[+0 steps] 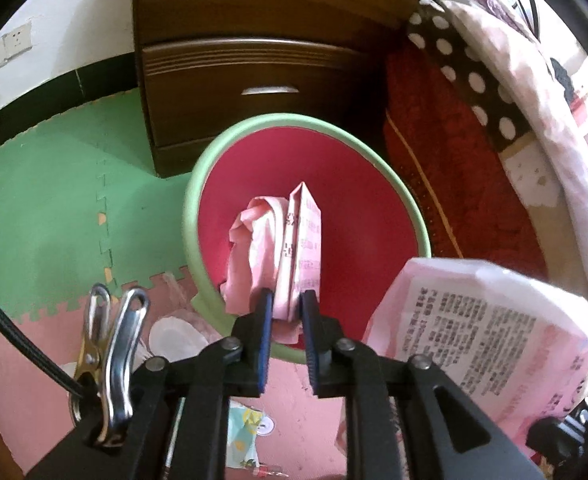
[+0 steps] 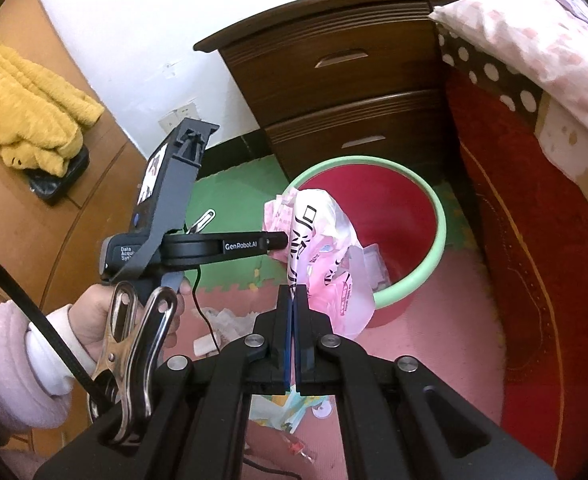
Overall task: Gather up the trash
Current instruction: 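Carry both pink wrappers in the two tools over the red bucket, then open the left tool dropping the pink packaging while the right tool releases its wrapper into the bucket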
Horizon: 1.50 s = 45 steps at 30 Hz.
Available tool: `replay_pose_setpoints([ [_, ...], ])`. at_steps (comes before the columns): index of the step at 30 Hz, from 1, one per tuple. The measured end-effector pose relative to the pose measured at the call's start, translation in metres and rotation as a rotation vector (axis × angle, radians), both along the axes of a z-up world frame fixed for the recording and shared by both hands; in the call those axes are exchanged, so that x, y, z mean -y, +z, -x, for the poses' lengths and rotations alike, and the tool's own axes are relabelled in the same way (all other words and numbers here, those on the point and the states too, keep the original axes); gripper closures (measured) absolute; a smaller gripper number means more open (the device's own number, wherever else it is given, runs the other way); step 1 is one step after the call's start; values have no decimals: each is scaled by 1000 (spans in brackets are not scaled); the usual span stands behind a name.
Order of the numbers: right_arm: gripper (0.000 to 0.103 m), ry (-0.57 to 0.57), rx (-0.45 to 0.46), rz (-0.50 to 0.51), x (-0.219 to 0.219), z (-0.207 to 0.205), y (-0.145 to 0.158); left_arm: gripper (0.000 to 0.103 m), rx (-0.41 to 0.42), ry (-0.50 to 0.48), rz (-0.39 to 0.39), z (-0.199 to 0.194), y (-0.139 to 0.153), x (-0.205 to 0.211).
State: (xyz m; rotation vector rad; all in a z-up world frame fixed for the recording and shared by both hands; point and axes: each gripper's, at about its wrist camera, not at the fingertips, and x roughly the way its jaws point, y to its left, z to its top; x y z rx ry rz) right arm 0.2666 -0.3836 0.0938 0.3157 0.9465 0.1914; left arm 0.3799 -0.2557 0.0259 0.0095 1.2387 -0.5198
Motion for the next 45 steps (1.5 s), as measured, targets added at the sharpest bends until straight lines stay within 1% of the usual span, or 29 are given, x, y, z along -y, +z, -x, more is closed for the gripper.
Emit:
replay_pose_setpoints([
  [2,102,-7,1,3,-1,-1,0,83,6,-1,-11,1,-1,1],
  [5,102,-16,1,5,1,-3,-1,81,-1,9,-1,1,0,0],
  [13,102,-44,2,14,6,-11,-4,80,7,48,-23,6,8,-11],
  [20,102,-66,21,40,9,-32,-6,80,23,64,-54,10,12,-20],
  [32,102,-121,5,96,13,-57,-26,80,26,70,-90,13,11,-31],
  [36,102,-127,-2,111,13,-66,-35,80,20,73,-91,14,8,-32],
  [41,102,-132,-13,118,12,-74,-44,79,18,71,-110,14,4,-34],
  [43,99,-137,-23,114,12,-76,-48,79,17,75,-113,15,3,-35],
  [44,93,-139,-25,109,13,-76,-49,79,17,78,-113,15,2,-37],
  [45,90,-142,-26,106,14,-76,-50,79,16,83,-114,15,2,-40],
])
